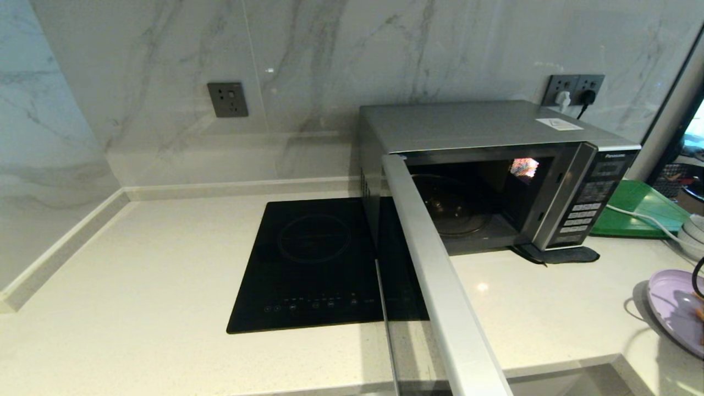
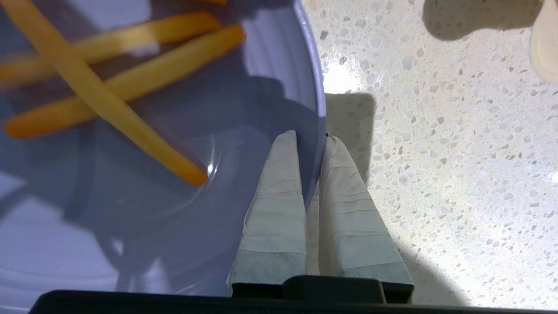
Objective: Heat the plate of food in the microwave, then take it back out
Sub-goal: Put the plate in the microwave oven
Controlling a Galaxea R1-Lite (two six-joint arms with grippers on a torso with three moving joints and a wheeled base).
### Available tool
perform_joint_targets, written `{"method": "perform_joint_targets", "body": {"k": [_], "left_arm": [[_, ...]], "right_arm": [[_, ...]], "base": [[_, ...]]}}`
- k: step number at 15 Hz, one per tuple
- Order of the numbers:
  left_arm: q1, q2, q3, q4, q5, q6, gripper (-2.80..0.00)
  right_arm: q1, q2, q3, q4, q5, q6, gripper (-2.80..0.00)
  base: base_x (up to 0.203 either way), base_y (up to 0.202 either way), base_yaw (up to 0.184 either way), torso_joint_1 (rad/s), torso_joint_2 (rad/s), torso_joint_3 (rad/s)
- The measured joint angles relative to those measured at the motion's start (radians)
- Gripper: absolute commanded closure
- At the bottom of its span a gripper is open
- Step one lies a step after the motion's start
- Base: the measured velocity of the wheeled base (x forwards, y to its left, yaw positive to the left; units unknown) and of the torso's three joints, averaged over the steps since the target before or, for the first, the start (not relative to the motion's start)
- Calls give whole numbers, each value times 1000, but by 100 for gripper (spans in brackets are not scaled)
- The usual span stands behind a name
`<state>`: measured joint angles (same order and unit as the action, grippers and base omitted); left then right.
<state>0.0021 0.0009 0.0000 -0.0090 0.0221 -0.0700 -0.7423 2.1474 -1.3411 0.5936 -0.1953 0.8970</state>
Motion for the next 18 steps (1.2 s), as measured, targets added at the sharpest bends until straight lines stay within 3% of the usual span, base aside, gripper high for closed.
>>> {"method": "perform_joint_targets", "body": {"k": [11,18], "left_arm": [[-1,0,0,0,0,0,0],[-1,0,0,1,1,0,0]], "right_arm": [[0,-32,2,1,8,1,0],[-2,-117,10,2,79,1,0]], "base": [[0,0,0,0,0,0],[0,0,0,0,0,0]]}}
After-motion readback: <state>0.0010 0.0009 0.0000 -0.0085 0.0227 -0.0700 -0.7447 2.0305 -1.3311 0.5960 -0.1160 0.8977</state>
